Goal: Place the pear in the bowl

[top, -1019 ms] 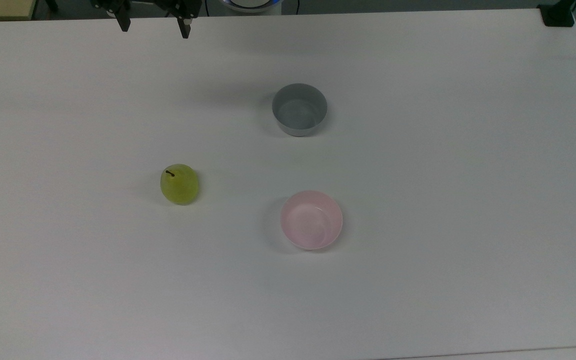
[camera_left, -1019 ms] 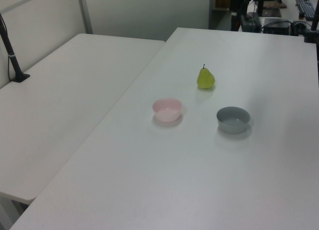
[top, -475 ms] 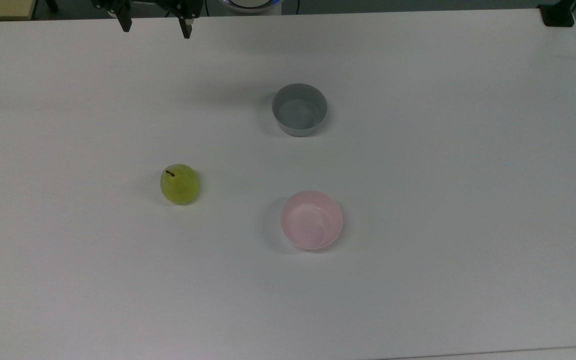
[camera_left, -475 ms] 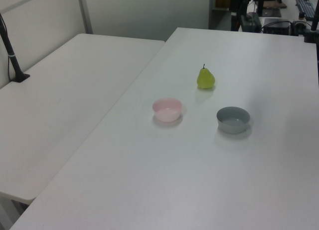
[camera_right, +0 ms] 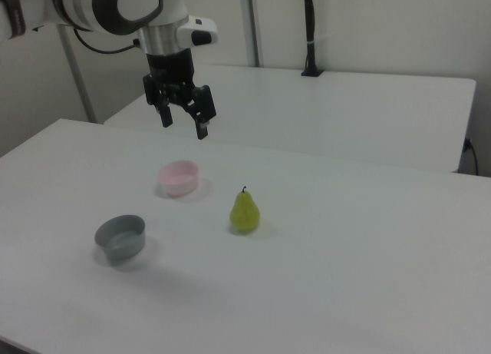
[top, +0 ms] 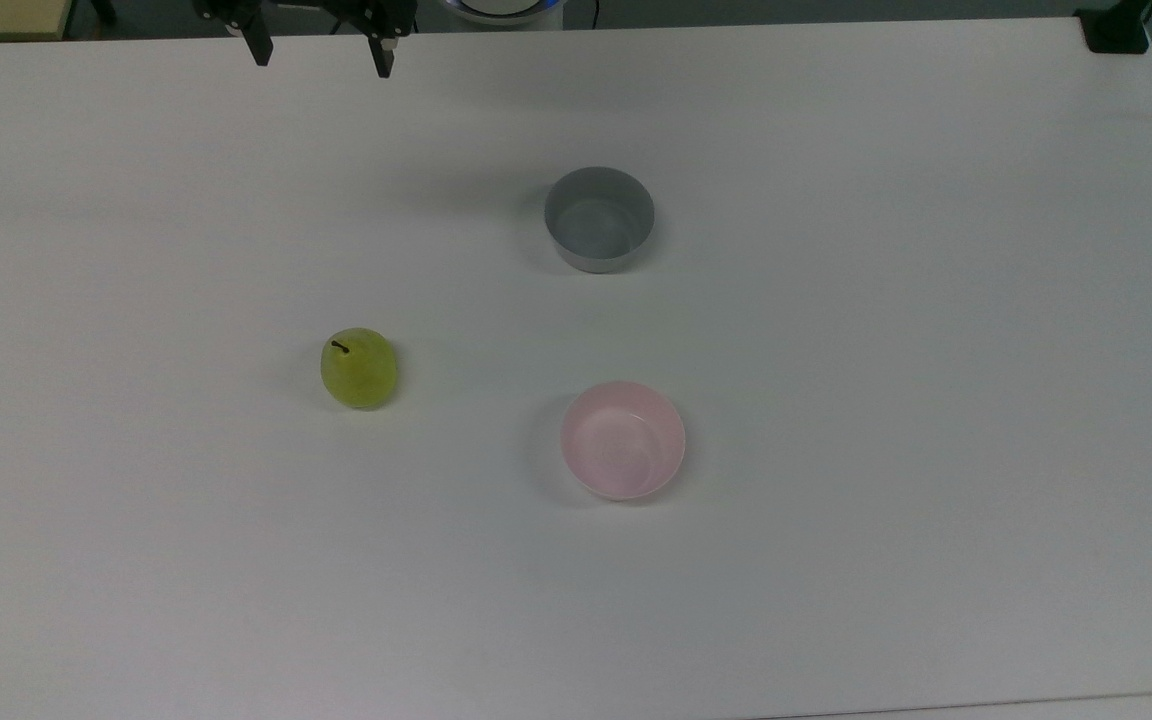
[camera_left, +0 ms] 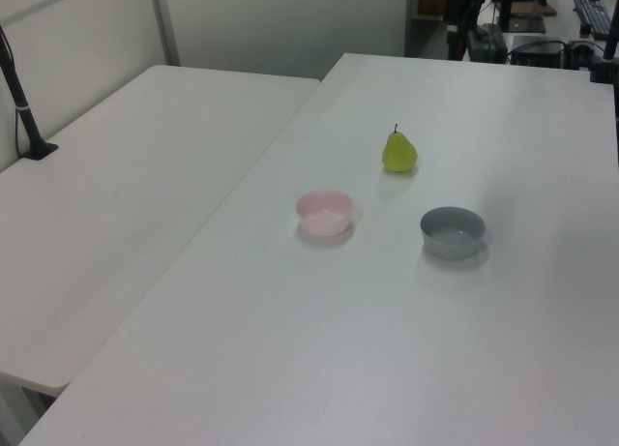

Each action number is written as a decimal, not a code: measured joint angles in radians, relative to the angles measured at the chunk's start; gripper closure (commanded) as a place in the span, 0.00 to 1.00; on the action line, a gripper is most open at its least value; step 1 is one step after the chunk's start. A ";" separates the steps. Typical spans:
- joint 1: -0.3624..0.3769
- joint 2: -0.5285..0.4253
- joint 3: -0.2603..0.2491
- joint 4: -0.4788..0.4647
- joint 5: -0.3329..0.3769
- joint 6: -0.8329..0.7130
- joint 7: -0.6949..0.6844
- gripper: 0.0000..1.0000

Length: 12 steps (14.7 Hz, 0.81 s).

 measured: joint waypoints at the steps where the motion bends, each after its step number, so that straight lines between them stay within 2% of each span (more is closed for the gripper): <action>1: -0.001 0.001 -0.001 0.000 0.000 0.000 -0.003 0.00; 12: -0.002 0.022 -0.005 0.000 0.000 0.078 -0.006 0.00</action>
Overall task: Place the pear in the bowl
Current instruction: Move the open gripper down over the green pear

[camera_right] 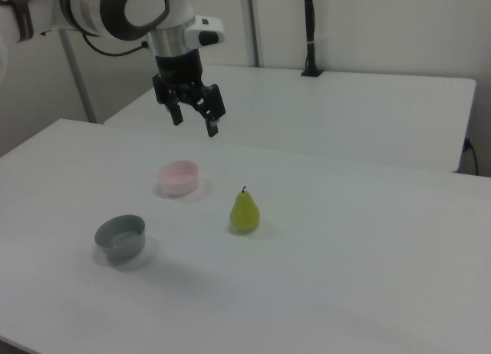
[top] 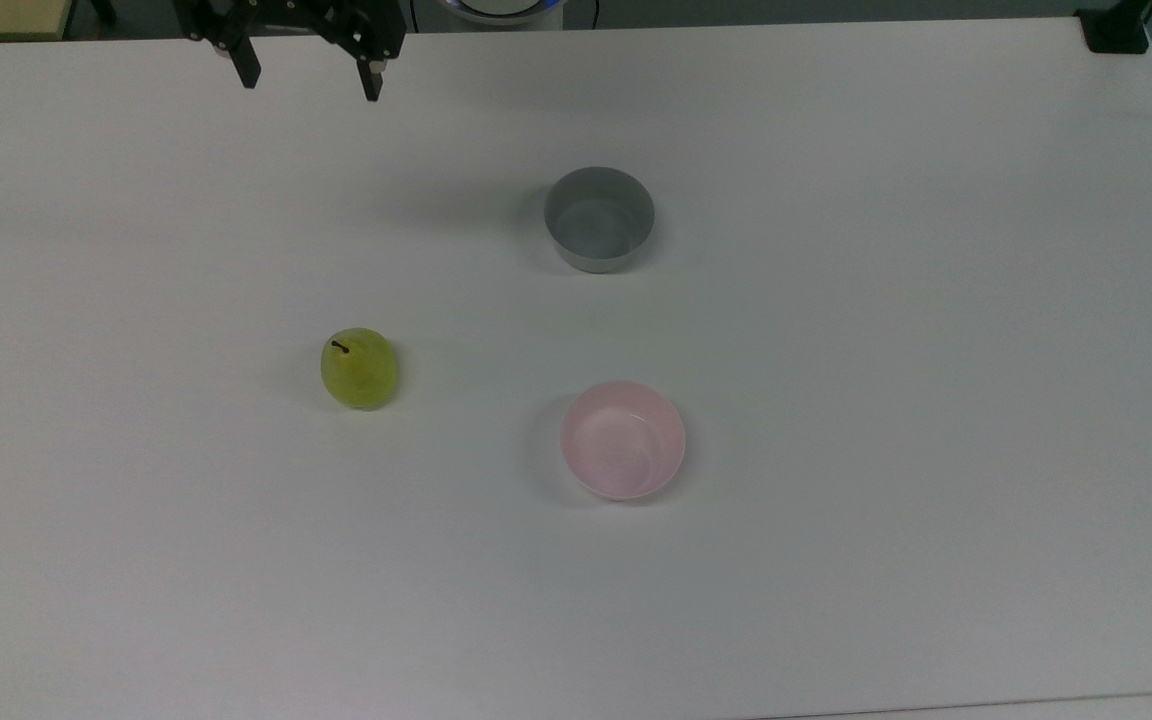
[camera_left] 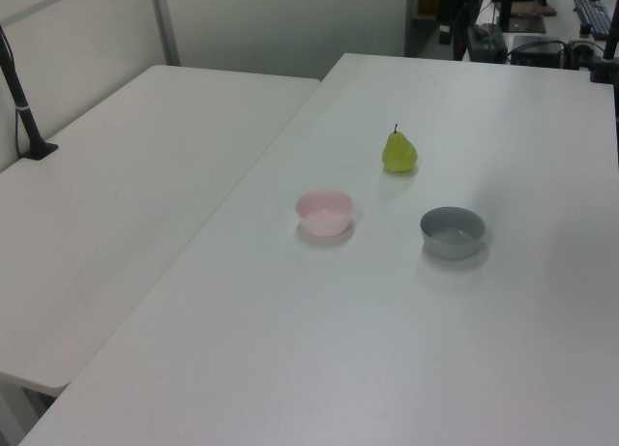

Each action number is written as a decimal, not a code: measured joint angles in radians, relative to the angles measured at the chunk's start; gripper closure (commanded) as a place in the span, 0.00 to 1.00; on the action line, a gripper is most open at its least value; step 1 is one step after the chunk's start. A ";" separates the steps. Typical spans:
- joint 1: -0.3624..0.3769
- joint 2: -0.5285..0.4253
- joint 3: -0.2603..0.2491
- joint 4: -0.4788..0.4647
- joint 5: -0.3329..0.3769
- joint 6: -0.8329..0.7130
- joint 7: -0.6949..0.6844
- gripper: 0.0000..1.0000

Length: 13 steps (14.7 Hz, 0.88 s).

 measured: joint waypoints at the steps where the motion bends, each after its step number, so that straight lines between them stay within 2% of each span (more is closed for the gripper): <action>1: -0.001 0.013 -0.001 0.000 0.000 0.016 0.000 0.00; 9: -0.001 0.168 -0.002 -0.002 -0.003 0.146 -0.097 0.00; 13: 0.001 0.274 -0.001 -0.001 -0.050 0.191 -0.134 0.00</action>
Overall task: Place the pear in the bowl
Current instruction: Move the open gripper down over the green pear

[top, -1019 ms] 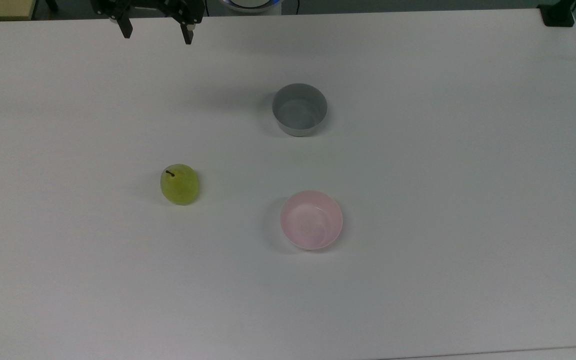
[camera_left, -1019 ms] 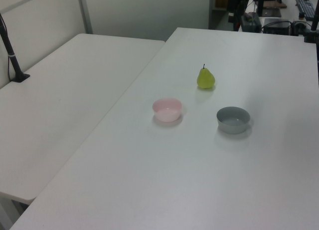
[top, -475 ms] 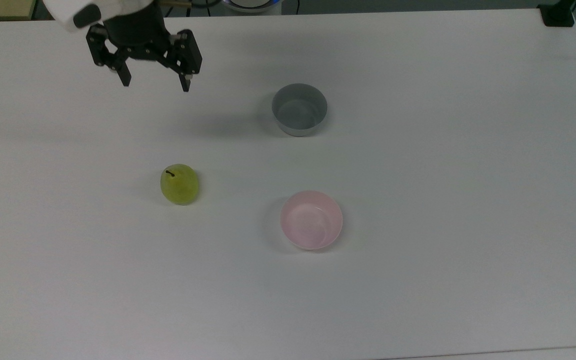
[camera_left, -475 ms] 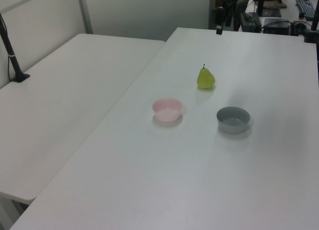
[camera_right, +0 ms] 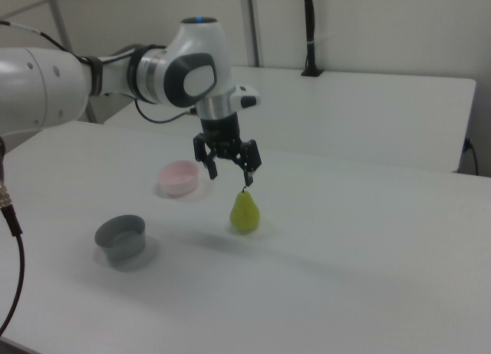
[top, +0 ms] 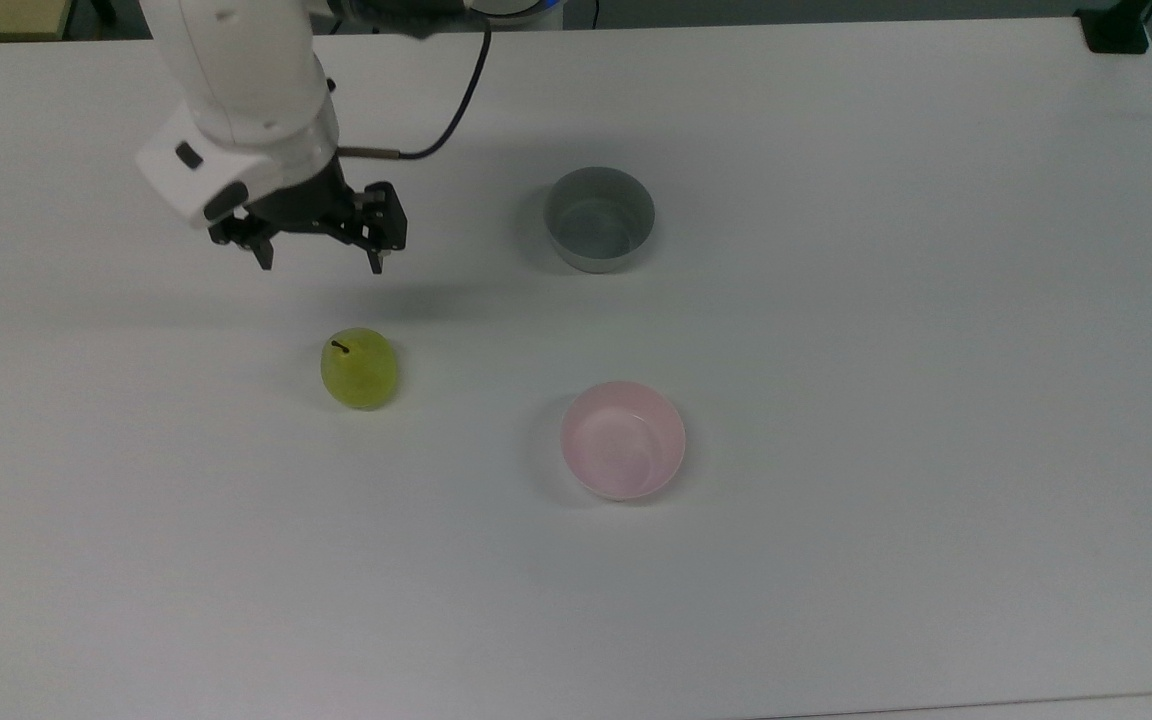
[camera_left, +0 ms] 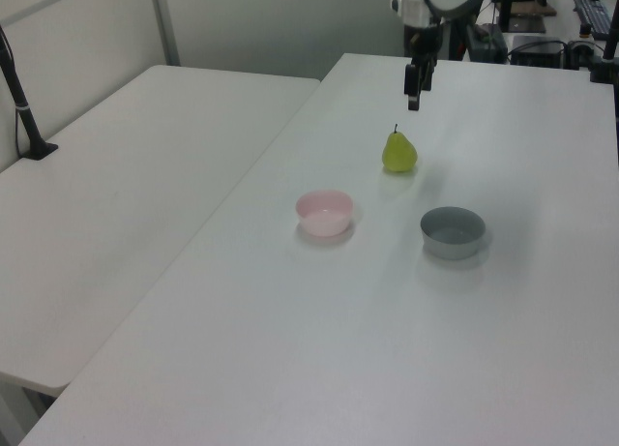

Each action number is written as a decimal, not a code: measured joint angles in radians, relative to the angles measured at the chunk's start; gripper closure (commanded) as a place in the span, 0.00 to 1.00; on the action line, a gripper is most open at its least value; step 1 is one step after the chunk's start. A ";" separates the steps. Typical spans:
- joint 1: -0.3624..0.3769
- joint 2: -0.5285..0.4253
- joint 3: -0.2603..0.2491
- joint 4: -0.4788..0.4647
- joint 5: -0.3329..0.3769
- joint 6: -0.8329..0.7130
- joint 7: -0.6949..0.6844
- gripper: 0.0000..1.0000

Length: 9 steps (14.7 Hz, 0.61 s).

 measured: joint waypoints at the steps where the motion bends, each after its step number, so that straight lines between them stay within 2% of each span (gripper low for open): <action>1: 0.001 0.019 0.000 0.000 -0.004 0.002 -0.005 0.00; 5: 0.023 0.115 0.003 0.001 -0.017 0.120 -0.011 0.00; 9: 0.031 0.169 0.003 0.003 -0.047 0.154 -0.011 0.00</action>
